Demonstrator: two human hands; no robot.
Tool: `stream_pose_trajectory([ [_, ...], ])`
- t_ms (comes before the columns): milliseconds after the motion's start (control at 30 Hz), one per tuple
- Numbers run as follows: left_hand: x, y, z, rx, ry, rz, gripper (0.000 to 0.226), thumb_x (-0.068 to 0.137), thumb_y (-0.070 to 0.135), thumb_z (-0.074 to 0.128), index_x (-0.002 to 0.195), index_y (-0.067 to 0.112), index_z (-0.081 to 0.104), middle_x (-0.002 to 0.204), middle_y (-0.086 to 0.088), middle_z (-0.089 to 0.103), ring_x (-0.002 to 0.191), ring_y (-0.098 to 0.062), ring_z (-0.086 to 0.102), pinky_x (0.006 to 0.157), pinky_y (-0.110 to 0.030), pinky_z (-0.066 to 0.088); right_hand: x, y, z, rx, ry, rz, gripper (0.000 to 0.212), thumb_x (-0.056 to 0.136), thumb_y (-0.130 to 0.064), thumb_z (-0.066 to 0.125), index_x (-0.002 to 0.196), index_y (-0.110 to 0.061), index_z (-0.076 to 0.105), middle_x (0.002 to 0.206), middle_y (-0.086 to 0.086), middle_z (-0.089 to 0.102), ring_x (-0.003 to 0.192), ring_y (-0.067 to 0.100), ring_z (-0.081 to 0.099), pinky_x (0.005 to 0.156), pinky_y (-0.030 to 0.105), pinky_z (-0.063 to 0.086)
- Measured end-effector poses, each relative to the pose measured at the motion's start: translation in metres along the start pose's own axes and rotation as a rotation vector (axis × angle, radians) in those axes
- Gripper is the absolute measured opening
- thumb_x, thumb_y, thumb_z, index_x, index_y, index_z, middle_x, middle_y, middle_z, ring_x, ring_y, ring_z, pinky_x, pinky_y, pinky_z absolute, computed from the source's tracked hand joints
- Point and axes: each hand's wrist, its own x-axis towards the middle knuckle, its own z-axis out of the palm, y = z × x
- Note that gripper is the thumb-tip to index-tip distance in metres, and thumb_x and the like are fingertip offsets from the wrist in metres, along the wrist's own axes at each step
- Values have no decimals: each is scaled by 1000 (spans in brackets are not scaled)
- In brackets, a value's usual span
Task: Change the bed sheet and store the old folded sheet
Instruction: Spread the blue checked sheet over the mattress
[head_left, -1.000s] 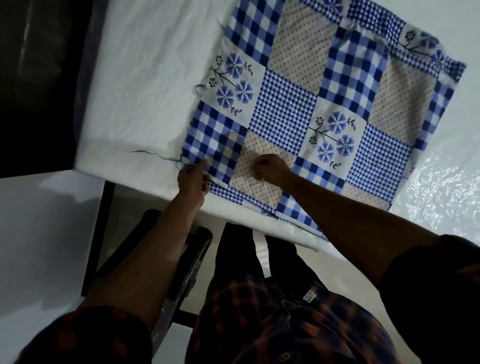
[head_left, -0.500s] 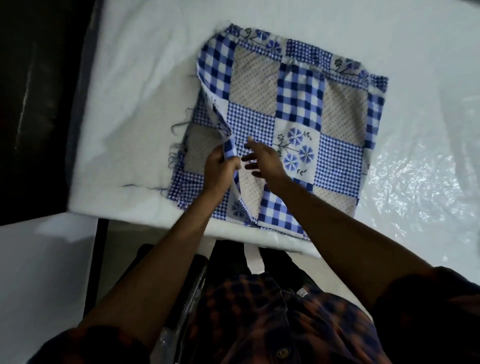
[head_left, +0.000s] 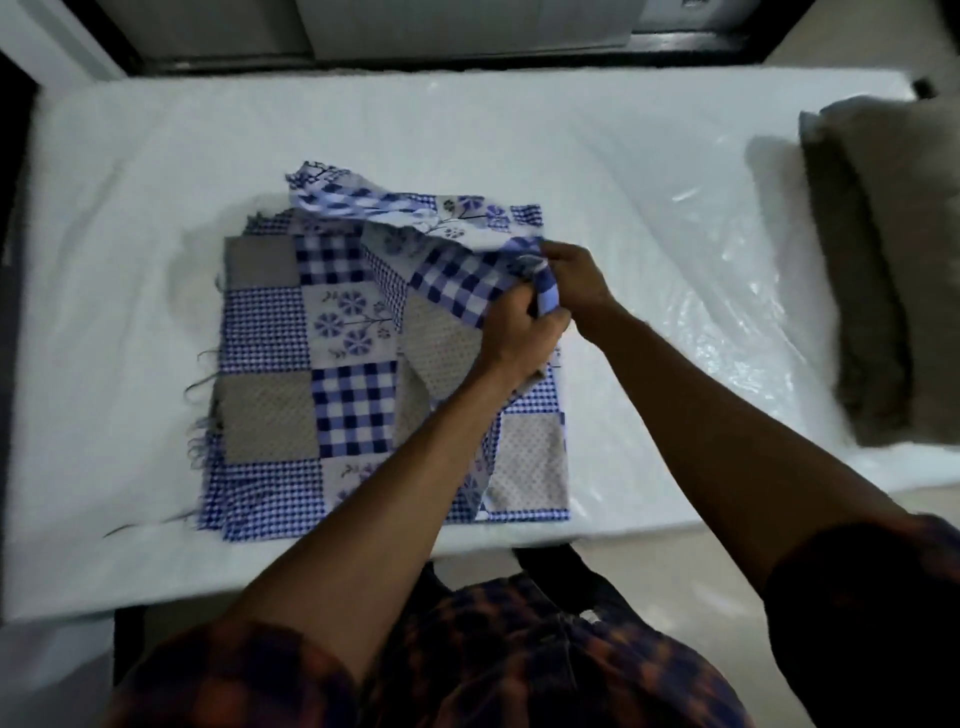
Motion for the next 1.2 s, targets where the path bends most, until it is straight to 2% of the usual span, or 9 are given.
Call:
stream_pose_trajectory([
  [233,13,53,199,112,-313,218,14,95,28,64,95,14,63,88,3,67,77,-10,62,65,-14,40,-21,131,-258,281,521,97,19,80,-4,69,92,-18,74,86,5,72,77,16,65,67,31,55],
  [333,15,24,225,256,-402,183,26,93,27,64,111,8,65,112,-8,68,103,-24,63,78,-26,43,-49,193,-338,251,733,363,9,92,-8,59,97,-14,64,56,-12,62,51,-1,56,55,25,47],
  [400,17,-5,223,334,-419,42,26,95,27,64,115,11,64,120,-8,66,109,-28,63,83,-30,46,-73,241,-366,189,769,573,24,94,-15,52,115,-9,63,67,-6,62,61,5,60,53,20,48],
  [533,20,-72,176,451,-373,-318,25,100,26,60,124,18,59,134,-6,59,95,-31,65,75,-36,50,-93,307,-345,-3,799,638,30,87,-16,60,111,-2,69,102,17,70,95,35,68,69,26,51],
  [700,28,-113,121,642,-361,-472,38,102,24,59,138,16,52,90,-9,62,57,-20,53,54,-31,42,-83,316,-258,20,417,591,28,87,-17,66,112,-6,71,97,12,68,89,25,61,78,31,44],
  [833,45,-133,114,710,-346,-415,52,99,22,62,148,16,44,146,-9,48,101,-33,65,82,-44,54,-61,320,-198,-82,58,564,46,94,-25,68,135,-8,57,118,16,59,92,28,60,76,37,47],
  [933,66,-154,117,952,-392,-167,67,94,28,69,153,21,38,166,-11,17,150,-39,19,117,-56,28,-51,323,-170,-267,90,455,55,93,-34,69,141,-14,52,142,17,46,116,36,55,90,44,48],
  [1067,94,-165,117,1098,-420,105,83,85,37,77,156,24,34,165,-12,21,152,-39,12,115,-62,25,-38,323,-160,-436,223,294,65,90,-51,65,146,-22,47,155,16,34,134,40,43,97,52,46],
  [1200,131,-170,108,1197,-416,277,86,83,50,75,156,30,32,166,-9,19,153,-36,11,114,-66,17,11,313,-160,-607,189,282,76,87,-72,54,153,-41,30,167,7,11,152,37,11,112,64,21],
])
